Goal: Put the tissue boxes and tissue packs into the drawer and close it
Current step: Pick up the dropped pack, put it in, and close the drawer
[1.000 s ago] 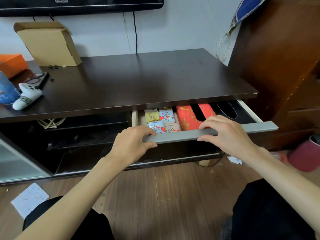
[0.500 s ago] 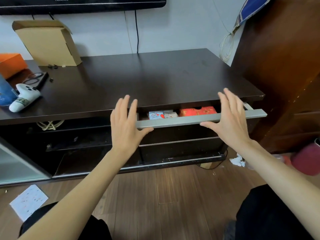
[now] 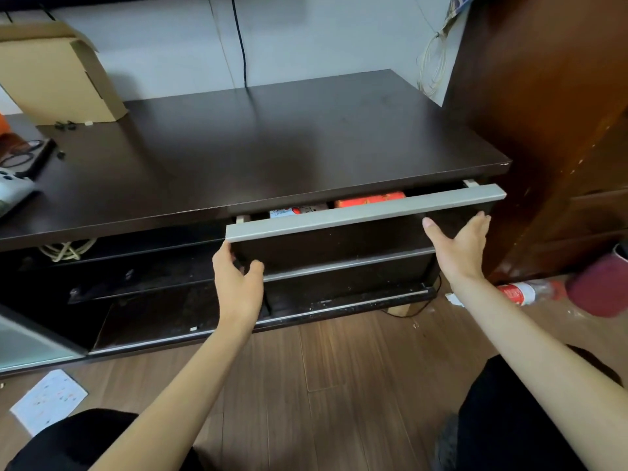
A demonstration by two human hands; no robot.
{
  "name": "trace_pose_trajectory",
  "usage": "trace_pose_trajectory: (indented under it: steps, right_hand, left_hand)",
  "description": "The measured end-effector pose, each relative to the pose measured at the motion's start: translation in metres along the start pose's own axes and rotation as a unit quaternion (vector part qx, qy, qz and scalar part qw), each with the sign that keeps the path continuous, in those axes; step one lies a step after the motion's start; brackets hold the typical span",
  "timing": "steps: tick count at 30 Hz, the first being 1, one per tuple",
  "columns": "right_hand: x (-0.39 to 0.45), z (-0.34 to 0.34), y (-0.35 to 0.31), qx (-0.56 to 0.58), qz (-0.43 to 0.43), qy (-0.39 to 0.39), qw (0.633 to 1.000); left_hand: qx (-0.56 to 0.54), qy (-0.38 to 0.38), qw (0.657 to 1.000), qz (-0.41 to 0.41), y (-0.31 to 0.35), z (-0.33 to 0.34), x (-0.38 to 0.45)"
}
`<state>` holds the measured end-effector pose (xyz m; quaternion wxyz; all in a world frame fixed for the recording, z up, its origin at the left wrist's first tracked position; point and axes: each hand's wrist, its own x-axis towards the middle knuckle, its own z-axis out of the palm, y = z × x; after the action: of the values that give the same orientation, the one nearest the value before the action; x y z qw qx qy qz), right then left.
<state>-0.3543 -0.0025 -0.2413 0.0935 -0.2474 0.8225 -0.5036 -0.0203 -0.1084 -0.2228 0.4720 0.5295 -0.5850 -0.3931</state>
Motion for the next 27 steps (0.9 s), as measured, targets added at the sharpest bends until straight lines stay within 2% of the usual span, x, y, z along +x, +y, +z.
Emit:
trace_pose_trajectory:
  steps: [6, 12, 16, 21, 27]
  right_hand:
    - [0.013, 0.007, -0.008, -0.001, 0.004, -0.006, 1.0]
    - [0.026, 0.013, -0.012, -0.018, 0.009, -0.019, 1.0]
    - [0.04, 0.018, -0.013, -0.054, 0.0, -0.057, 0.997]
    - [0.05, 0.03, -0.011, -0.085, -0.019, -0.088, 0.992]
    - [0.048, 0.03, -0.005, -0.066, -0.016, -0.086, 0.994]
  left_hand:
    - [-0.072, 0.056, 0.995, -0.038, -0.004, 0.014, -0.009]
    - [0.006, 0.0, 1.0, -0.021, -0.007, 0.028, 0.002]
    - [0.067, -0.006, 0.997, -0.032, -0.011, 0.035, 0.024]
    - [0.111, -0.026, 0.993, -0.032, -0.02, 0.048, 0.032]
    - [0.122, -0.046, 0.991, -0.012, -0.013, 0.046, 0.027]
